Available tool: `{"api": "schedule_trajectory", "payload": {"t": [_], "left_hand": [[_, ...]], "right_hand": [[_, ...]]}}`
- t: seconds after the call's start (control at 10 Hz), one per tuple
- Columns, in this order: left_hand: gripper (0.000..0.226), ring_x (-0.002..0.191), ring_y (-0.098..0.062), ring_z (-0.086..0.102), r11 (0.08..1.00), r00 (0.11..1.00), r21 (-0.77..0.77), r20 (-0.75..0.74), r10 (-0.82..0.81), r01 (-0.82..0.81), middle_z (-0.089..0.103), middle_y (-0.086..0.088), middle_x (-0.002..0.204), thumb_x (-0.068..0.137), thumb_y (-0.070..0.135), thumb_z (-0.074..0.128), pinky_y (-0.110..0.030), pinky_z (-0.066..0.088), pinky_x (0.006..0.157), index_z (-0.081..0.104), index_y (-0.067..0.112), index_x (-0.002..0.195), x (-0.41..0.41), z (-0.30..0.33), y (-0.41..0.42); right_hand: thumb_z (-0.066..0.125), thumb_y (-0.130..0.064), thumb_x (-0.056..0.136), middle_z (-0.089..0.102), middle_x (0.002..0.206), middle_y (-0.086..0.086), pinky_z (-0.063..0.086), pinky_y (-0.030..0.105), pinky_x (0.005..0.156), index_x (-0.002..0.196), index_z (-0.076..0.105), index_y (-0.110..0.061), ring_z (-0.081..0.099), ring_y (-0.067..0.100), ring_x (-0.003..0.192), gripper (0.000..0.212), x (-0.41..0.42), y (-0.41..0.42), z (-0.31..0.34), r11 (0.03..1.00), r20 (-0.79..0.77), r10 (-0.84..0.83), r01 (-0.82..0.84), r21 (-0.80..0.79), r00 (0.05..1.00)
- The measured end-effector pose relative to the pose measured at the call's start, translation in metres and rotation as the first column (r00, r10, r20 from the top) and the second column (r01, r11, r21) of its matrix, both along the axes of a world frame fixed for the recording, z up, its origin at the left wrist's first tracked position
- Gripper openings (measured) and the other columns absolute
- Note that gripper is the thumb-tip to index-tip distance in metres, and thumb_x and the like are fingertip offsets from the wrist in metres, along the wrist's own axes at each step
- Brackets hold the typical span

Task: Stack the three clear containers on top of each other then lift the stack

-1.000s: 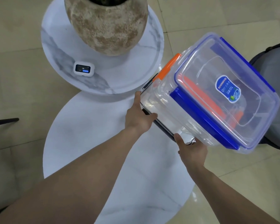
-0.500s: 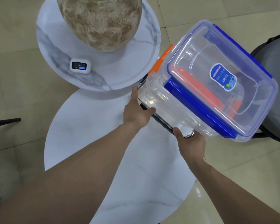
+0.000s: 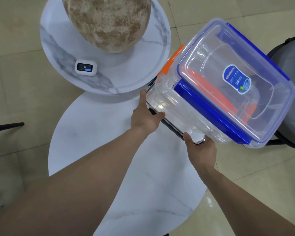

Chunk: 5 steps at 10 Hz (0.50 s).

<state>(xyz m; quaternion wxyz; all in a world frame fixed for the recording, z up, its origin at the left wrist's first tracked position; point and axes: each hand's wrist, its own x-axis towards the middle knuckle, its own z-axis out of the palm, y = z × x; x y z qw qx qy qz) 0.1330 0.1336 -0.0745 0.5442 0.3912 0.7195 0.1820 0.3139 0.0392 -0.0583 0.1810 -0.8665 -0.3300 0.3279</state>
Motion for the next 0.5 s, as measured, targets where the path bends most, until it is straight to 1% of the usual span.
{"api": "schedule_trajectory", "payload": {"t": [0.1, 0.2, 0.3, 0.4, 0.5], "left_hand": [[0.100, 0.093, -0.029, 0.074, 1.000, 1.000, 0.002, 0.012, 0.006, -0.006, 0.072, -0.005, 0.115, 0.072, 0.044, 0.080, -0.050, 0.062, 0.084, 0.016, 0.050, 0.148, 0.001, 0.005, -0.002], [0.105, 0.109, -0.028, 0.071, 1.000, 1.000, 0.009, -0.018, -0.007, 0.008, 0.068, -0.004, 0.131, 0.078, 0.044, 0.080, -0.048, 0.056, 0.099, 0.008, 0.044, 0.155, 0.000, 0.008, -0.006], [0.108, 0.116, -0.025, 0.067, 0.998, 0.998, -0.028, -0.032, 0.049, -0.050, 0.073, -0.003, 0.119, 0.084, 0.046, 0.076, -0.043, 0.048, 0.106, 0.003, 0.031, 0.162, 0.001, 0.016, -0.013], [0.108, 0.101, -0.021, 0.071, 0.990, 0.993, -0.072, 0.016, 0.119, -0.118, 0.070, 0.009, 0.083, 0.085, 0.048, 0.074, -0.041, 0.053, 0.102, 0.003, 0.023, 0.162, -0.001, 0.021, -0.023], [0.108, 0.105, -0.021, 0.070, 0.951, 0.960, -0.183, 0.081, 0.268, -0.250, 0.068, 0.012, 0.084, 0.082, 0.048, 0.075, -0.041, 0.052, 0.102, 0.006, 0.025, 0.163, -0.005, 0.023, -0.032]], "right_hand": [[0.074, -0.043, 0.086, 0.064, 0.119, 0.004, 0.039, 0.023, 0.088, 0.139, 0.051, -0.006, 0.061, 0.021, 0.113, 0.068, -0.005, 0.001, 0.007, 1.000, -0.021, -0.029, 0.028, -0.009, 0.999], [0.073, -0.042, 0.088, 0.062, 0.125, 0.006, 0.037, 0.024, 0.090, 0.141, 0.048, -0.005, 0.058, 0.025, 0.123, 0.069, -0.009, -0.001, 0.009, 0.999, -0.040, -0.032, 0.032, -0.003, 0.999], [0.074, -0.041, 0.087, 0.062, 0.116, 0.004, 0.042, 0.026, 0.087, 0.139, 0.046, -0.005, 0.061, 0.021, 0.110, 0.069, -0.012, -0.001, 0.015, 0.999, -0.052, -0.046, 0.046, -0.005, 0.998], [0.075, -0.036, 0.087, 0.066, 0.103, 0.005, 0.047, 0.030, 0.081, 0.148, 0.031, -0.011, 0.066, 0.022, 0.096, 0.079, -0.012, -0.006, 0.019, 0.994, -0.092, -0.102, 0.104, 0.022, 0.991], [0.070, -0.035, 0.091, 0.062, 0.080, -0.002, 0.049, 0.033, 0.076, 0.158, 0.013, -0.011, 0.064, 0.011, 0.075, 0.092, -0.019, -0.015, 0.034, 0.990, -0.113, -0.138, 0.135, -0.041, 0.984]]}}
